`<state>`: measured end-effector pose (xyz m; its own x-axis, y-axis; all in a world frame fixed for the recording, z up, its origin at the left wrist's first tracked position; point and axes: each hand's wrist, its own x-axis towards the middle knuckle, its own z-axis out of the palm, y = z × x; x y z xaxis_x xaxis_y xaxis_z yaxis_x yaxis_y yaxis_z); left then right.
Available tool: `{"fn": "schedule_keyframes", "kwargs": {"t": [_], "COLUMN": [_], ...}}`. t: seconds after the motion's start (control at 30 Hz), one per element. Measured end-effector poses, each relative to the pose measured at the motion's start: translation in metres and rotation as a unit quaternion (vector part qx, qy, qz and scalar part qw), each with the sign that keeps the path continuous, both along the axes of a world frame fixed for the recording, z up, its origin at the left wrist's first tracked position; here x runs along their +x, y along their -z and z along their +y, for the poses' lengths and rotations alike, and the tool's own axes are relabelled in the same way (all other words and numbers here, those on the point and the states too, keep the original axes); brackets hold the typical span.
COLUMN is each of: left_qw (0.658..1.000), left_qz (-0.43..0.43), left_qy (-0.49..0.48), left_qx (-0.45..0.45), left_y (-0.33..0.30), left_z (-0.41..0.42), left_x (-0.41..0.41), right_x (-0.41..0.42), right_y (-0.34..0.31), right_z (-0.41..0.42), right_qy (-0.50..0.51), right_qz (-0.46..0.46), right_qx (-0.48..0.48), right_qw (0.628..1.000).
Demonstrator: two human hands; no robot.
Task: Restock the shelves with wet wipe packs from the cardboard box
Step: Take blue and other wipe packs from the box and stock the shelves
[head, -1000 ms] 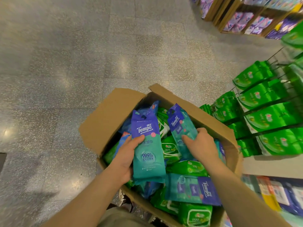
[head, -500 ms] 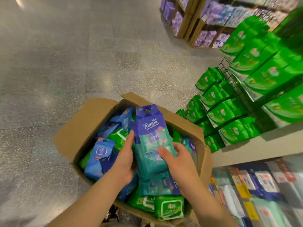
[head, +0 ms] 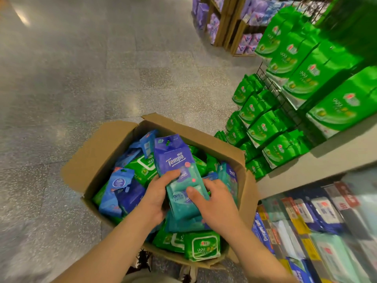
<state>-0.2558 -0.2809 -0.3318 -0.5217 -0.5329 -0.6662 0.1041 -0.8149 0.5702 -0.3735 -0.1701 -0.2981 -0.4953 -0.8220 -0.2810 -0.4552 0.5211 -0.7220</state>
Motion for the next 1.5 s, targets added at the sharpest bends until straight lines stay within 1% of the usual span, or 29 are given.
{"fn": "schedule_keyframes", "kwargs": {"t": [0.03,0.07,0.1,0.13,0.17,0.23,0.3,0.37,0.47,0.53,0.6,0.63,0.67,0.7,0.73,0.8,0.83,0.87,0.9,0.93,0.97,1.07,1.13,1.2,1.23,1.27,1.3,1.4,1.5], "left_qw": [1.0,1.0,1.0,1.0,0.999,0.998,0.997,0.996,0.995,0.994,0.994,0.994,0.994,0.994,0.994,0.995,0.995,0.995,0.996,0.996,0.996,0.997,0.997,0.997,0.997,0.997,0.997,0.996,0.997], "left_qz": [0.001,0.004,0.011,0.018,0.028,0.036,0.037,0.035,0.029,0.03,0.031,0.029,0.027,0.024,0.024,0.025,0.024,0.023,0.022,0.022,0.023,0.023,0.024,0.02,0.018,0.015,0.013,0.008,0.008], "left_qy": [0.0,-0.002,-0.005,-0.008,-0.009,-0.025,-0.047,-0.071,-0.093,-0.098,-0.099,-0.101,-0.102,-0.101,-0.1,-0.096,-0.093,-0.09,-0.086,-0.083,-0.081,-0.069,-0.063,-0.066,-0.068,-0.071,-0.074,-0.073,-0.058], "left_qx": [0.002,0.005,0.011,0.017,0.024,0.036,0.038,0.036,0.035,0.041,0.039,0.038,0.036,0.033,0.03,0.028,0.027,0.026,0.026,0.026,0.026,0.032,0.035,0.036,0.035,0.034,0.035,0.043,0.044], "left_y": [0.001,0.002,0.004,0.004,0.003,0.005,0.006,0.008,0.011,0.012,0.01,0.01,0.009,0.008,0.007,0.007,0.007,0.006,0.006,0.006,0.007,0.009,0.01,0.009,0.008,0.007,0.007,0.008,0.01], "left_z": [0.0,0.0,-0.001,-0.001,-0.001,-0.004,-0.008,-0.012,-0.018,-0.022,-0.024,-0.025,-0.026,-0.026,-0.026,-0.025,-0.025,-0.025,-0.026,-0.026,-0.027,-0.027,-0.028,-0.03,-0.031,-0.032,-0.034,-0.037,-0.042], "left_x": [0.001,0.002,0.004,0.006,0.009,0.014,0.021,0.029,0.039,0.044,0.047,0.049,0.05,0.051,0.052,0.055,0.057,0.058,0.06,0.061,0.063,0.067,0.069,0.071,0.072,0.072,0.072,0.074,0.076], "right_x": [-0.004,-0.01,-0.016,-0.022,-0.029,-0.035,-0.032,-0.024,-0.016,-0.014,-0.016,-0.02,-0.031,-0.044,-0.046,-0.038,-0.029,-0.015,-0.003,0.006,0.011,0.018,0.02,0.021,0.024,0.029,0.034,0.049,0.051], "right_y": [0.005,0.009,0.015,0.021,0.029,0.046,0.065,0.081,0.1,0.105,0.122,0.141,0.195,0.247,0.263,0.251,0.222,0.177,0.141,0.115,0.104,0.098,0.1,0.102,0.104,0.104,0.107,0.109,0.114], "right_z": [0.002,0.004,0.008,0.012,0.018,0.032,0.047,0.058,0.058,0.054,0.051,0.055,0.071,0.083,0.085,0.072,0.059,0.046,0.034,0.024,0.021,0.018,0.015,0.013,0.011,0.01,0.009,0.004,0.004], "right_qy": [0.012,0.044,0.097,0.157,0.222,0.335,0.384,0.393,0.42,0.444,0.471,0.466,0.46,0.467,0.476,0.504,0.509,0.51,0.52,0.525,0.531,0.532,0.543,0.577,0.599,0.612,0.614,0.581,0.571], "right_qz": [0.004,-0.014,-0.062,-0.119,-0.177,-0.272,-0.323,-0.356,-0.371,-0.341,-0.314,-0.312,-0.291,-0.276,-0.274,-0.272,-0.248,-0.222,-0.21,-0.208,-0.213,-0.212,-0.227,-0.255,-0.28,-0.305,-0.331,-0.394,-0.411], "right_qx": [-0.001,-0.002,0.0,0.006,0.017,0.045,0.097,0.141,0.161,0.156,0.121,0.109,0.101,0.106,0.1,0.069,0.059,0.054,0.042,0.02,0.008,-0.031,-0.062,-0.091,-0.099,-0.097,-0.088,-0.052,-0.047], "right_qw": [1.0,0.999,0.993,0.98,0.959,0.901,0.86,0.836,0.812,0.814,0.815,0.821,0.833,0.834,0.83,0.817,0.822,0.829,0.827,0.825,0.821,0.819,0.806,0.77,0.743,0.723,0.711,0.71,0.709]}}
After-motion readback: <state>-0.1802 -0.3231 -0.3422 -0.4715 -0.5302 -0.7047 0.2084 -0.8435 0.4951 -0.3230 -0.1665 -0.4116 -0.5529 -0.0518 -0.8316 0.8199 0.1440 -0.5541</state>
